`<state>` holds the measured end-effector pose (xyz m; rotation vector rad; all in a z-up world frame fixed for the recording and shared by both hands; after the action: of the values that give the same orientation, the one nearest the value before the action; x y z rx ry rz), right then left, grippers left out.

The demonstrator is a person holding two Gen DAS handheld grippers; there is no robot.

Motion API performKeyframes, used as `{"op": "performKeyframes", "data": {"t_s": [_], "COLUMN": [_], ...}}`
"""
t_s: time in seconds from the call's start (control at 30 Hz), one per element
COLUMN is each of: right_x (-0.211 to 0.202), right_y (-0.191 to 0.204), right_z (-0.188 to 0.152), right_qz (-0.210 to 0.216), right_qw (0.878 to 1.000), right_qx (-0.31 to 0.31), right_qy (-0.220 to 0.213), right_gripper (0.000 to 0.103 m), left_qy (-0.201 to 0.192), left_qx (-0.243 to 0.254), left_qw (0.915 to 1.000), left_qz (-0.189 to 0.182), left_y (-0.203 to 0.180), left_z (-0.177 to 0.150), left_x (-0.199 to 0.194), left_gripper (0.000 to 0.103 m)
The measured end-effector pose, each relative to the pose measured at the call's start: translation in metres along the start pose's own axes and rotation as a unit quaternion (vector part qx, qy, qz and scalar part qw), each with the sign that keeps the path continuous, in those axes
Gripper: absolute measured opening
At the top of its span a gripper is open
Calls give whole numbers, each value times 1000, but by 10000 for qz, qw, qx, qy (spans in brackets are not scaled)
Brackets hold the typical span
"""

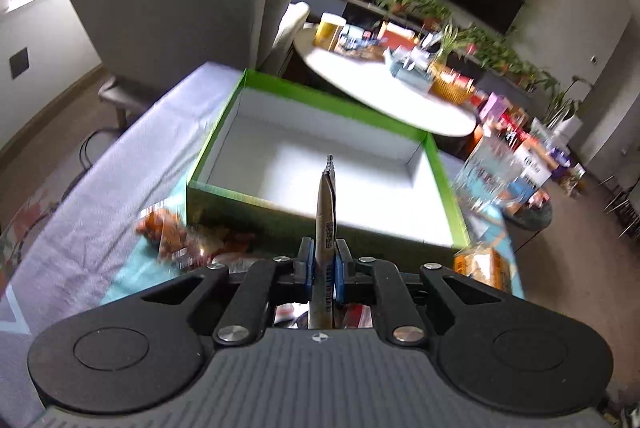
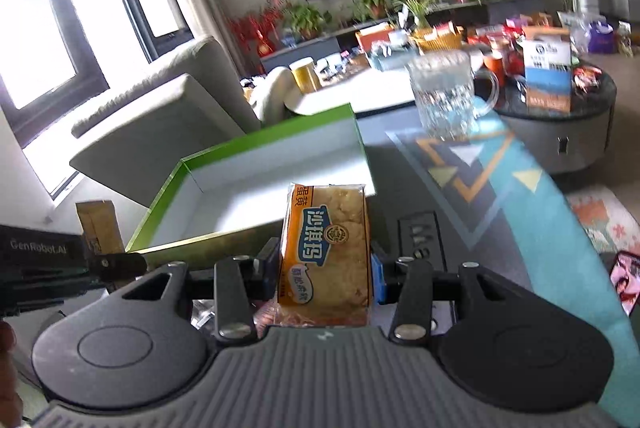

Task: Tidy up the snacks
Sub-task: 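Lower both held packs into the green box and open both tools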

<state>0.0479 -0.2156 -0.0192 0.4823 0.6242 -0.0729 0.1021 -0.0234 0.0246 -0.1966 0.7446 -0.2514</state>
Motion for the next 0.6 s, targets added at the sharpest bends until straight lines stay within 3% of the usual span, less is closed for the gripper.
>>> {"op": "performKeyframes", "data": {"t_s": [0.6], "right_x": [39], "right_y": [27], "right_z": [58], "right_qz": [281], "right_qw": [9975], "right_qx": [-325], "right_qy": [-554], "right_gripper": [34], "left_qy": [-1362], "left_qx": [355], "left_qw": [9899], "left_qz": [160], "left_y": [-23], "left_z": [101], "left_x": [-7], "left_gripper": [9]}}
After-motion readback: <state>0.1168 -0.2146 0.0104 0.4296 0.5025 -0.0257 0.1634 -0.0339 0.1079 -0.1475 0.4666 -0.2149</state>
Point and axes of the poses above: each gripper's, at about its wrist camera, not at the fingertips, and x roughly the way its jaws point, y to its left, z to its top, the point moved 2 cm from there along x, roughly the way its jaws point, and after that the axes turned 5 degrees about x, right-handed, at the moved point
